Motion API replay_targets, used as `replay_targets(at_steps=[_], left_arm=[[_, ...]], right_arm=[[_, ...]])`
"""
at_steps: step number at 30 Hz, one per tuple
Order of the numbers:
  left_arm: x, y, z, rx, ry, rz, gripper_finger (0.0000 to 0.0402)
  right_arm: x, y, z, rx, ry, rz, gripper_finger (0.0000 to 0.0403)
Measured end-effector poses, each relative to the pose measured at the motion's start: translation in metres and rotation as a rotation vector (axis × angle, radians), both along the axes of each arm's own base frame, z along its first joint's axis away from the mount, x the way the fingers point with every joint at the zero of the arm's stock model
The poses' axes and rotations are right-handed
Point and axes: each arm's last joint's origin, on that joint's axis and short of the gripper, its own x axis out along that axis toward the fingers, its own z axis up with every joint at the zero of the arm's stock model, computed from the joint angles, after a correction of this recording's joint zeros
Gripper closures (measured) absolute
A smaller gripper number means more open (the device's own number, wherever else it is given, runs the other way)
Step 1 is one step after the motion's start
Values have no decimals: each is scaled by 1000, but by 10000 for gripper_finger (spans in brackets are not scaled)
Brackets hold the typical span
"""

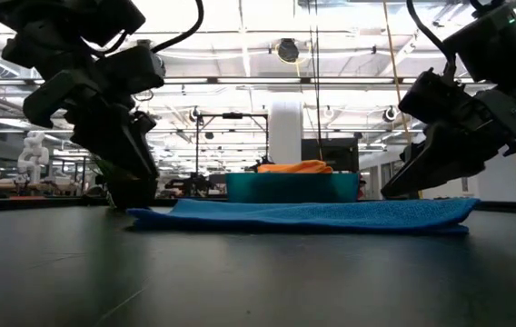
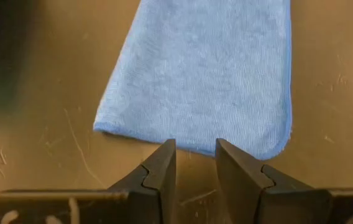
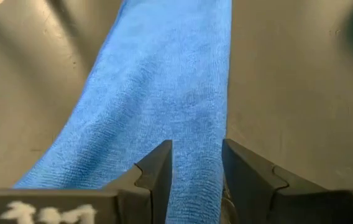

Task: Fold microfiber towels
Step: Fold the blue microfiber cloth

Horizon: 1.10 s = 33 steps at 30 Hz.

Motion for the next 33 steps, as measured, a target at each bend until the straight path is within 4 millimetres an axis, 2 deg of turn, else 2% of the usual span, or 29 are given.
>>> replay_targets(at_steps=[13, 17, 22, 29, 33], left_arm=[[-5, 2, -4, 53, 70, -3, 286], [-5, 2, -4, 82, 65, -31, 286], [2, 9, 1, 122, -17, -2, 286], [16, 17, 15, 172, -201, -23, 286], [18, 22, 17, 197, -228, -27, 286]], right_arm=[[1, 0, 1, 10, -17, 0, 273], [4, 1, 7, 0, -77, 15, 273], [7, 2, 14, -51, -168, 50, 273], [7, 2, 14, -84, -165, 64, 273], [7, 4, 13, -75, -157, 93, 273]])
